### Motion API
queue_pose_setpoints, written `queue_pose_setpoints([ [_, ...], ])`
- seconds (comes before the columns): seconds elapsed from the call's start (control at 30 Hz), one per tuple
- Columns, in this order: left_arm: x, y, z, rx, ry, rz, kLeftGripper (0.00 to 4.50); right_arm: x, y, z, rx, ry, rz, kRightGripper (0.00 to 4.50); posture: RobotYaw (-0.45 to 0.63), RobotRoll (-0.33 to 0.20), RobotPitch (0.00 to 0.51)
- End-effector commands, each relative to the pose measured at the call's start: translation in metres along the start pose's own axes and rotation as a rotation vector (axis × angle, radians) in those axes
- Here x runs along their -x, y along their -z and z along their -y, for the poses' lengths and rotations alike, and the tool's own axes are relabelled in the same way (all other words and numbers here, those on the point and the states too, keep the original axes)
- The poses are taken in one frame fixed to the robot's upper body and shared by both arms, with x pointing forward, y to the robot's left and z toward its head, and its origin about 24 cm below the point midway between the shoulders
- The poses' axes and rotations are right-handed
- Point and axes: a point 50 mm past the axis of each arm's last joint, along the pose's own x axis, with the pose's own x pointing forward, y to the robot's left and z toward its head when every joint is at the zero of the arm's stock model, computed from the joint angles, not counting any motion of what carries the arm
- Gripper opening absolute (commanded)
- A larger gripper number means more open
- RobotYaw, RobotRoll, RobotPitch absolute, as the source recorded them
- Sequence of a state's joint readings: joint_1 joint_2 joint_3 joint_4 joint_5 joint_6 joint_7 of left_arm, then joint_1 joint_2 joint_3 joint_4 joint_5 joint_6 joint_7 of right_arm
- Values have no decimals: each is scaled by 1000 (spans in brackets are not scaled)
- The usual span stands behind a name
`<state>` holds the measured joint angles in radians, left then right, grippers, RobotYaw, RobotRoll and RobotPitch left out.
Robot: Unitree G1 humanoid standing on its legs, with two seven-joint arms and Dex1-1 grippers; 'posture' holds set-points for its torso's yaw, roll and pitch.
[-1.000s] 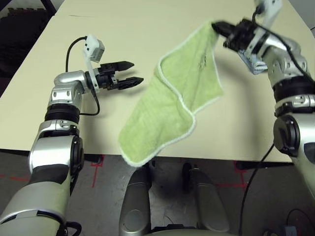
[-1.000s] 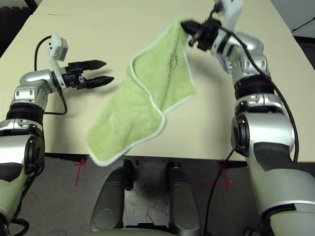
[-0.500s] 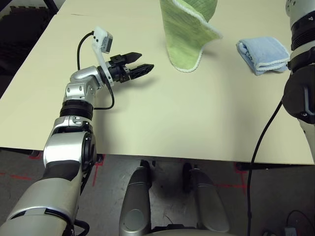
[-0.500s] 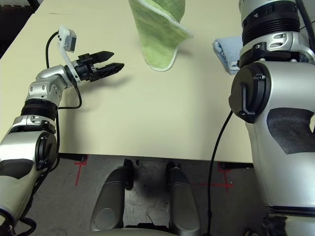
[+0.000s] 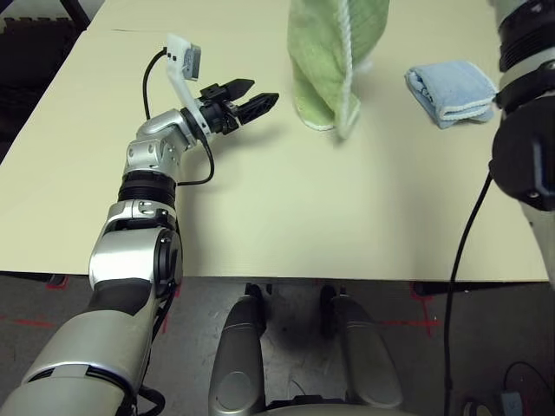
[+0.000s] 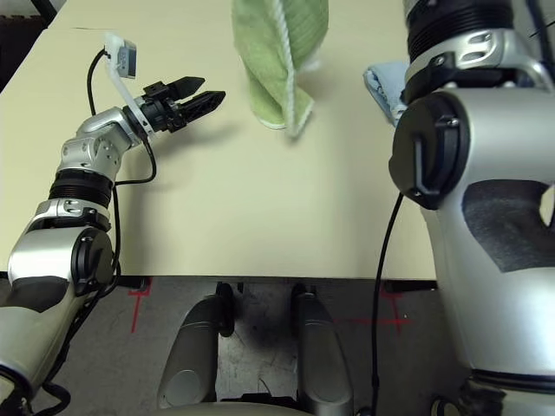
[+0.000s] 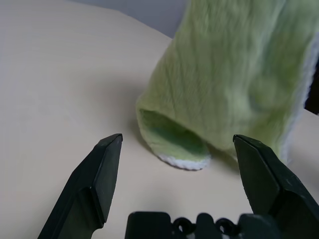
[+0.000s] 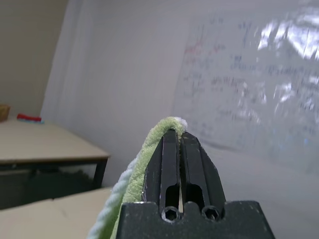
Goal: Fold the towel and set it aside.
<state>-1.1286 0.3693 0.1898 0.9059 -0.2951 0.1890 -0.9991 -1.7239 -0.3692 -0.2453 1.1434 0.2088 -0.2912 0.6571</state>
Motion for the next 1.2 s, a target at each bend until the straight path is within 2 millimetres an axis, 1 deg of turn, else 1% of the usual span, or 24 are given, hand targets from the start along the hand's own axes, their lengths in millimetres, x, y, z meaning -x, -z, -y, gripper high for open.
queue_pose_setpoints([
  [0.03,-12,-17,13,-21,59,55,4500,-2,-3,-1,10,-13,2,41,30,0,253],
  [0.13,-18,-30,28,1,125,72,4500,1,7,-4,-2,-16,-30,41,45,0,254],
  [0.2,-20,-35,34,15,138,68,4500,4,14,-5,-9,-16,-53,41,45,0,254],
  [0.3,-24,-42,39,3,91,53,4500,7,24,-8,-18,-15,-92,41,58,0,253],
  [0.4,-35,-52,46,16,33,77,4500,9,33,-11,-29,-17,-128,41,62,0,252],
  [0.47,-42,-57,53,21,17,85,4500,9,35,-13,-35,-21,-136,41,70,0,250],
  [0.53,-49,-58,56,4,-36,72,4500,8,37,-15,-42,-25,-138,41,73,0,248],
  [0.67,-60,-59,53,-41,-175,57,4500,7,36,-17,-51,-29,-132,41,74,0,246],
  [0.77,-66,-60,54,-38,-202,67,4500,7,35,-16,-50,-27,-130,41,70,0,244],
  [0.83,-70,-55,52,-43,-245,28,4500,7,34,-15,-46,-21,-127,41,69,0,243],
  [0.9,-70,-48,46,-50,-306,-19,4500,6,32,-14,-44,-15,-122,41,61,0,242],
  [0.97,-62,-35,27,-92,-426,-92,4500,7,26,-7,-31,3,-111,41,54,0,245],
  [1.03,-52,-26,13,-129,-493,-138,4500,10,21,1,-14,22,-107,41,48,0,246],
  [1.07,-50,-24,10,-136,-503,-145,4500,11,20,3,-10,26,-107,41,48,0,246],
  [1.2,-30,-19,-9,-200,-550,-198,4500,23,15,22,32,68,-131,41,42,0,250],
])
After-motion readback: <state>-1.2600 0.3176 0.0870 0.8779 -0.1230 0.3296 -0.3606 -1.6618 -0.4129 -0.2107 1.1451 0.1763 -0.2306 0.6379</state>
